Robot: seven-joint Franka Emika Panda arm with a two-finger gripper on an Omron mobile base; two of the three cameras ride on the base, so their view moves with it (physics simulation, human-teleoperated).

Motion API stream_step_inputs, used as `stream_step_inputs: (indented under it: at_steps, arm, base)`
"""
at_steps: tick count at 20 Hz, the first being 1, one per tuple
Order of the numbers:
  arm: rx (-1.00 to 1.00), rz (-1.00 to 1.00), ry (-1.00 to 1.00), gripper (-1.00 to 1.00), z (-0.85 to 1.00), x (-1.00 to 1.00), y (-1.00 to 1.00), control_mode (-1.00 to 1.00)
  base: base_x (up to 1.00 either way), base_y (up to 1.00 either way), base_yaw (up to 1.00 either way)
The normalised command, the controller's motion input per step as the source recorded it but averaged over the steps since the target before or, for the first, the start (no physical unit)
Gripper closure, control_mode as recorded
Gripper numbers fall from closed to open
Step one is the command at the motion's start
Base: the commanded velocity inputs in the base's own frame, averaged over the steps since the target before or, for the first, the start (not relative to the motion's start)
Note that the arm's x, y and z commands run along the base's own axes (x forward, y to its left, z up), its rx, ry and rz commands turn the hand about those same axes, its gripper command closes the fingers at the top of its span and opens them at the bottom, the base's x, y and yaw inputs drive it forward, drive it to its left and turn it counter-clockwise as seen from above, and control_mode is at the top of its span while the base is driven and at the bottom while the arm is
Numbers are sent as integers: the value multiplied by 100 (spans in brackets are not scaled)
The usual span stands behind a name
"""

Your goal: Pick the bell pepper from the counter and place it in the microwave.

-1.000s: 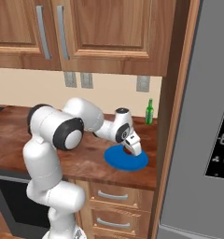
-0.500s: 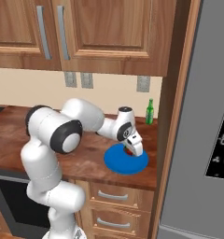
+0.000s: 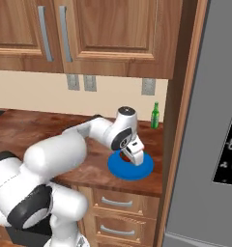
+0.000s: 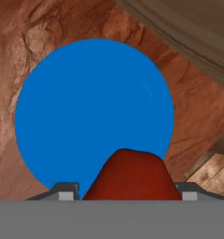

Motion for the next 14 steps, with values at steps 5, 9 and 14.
stream_step_inputs:
  at_steps: [5, 9, 14]
  arm:
    - [-2, 16, -2, 100, 100, -100, 89, -100]
    - [-15, 31, 0, 100, 99, -100, 98, -100]
    - [-15, 35, 1, 100, 90, -100, 63, -100]
  base:
    - [0, 0, 0]
    - [0, 0, 0]
    - [0, 0, 0]
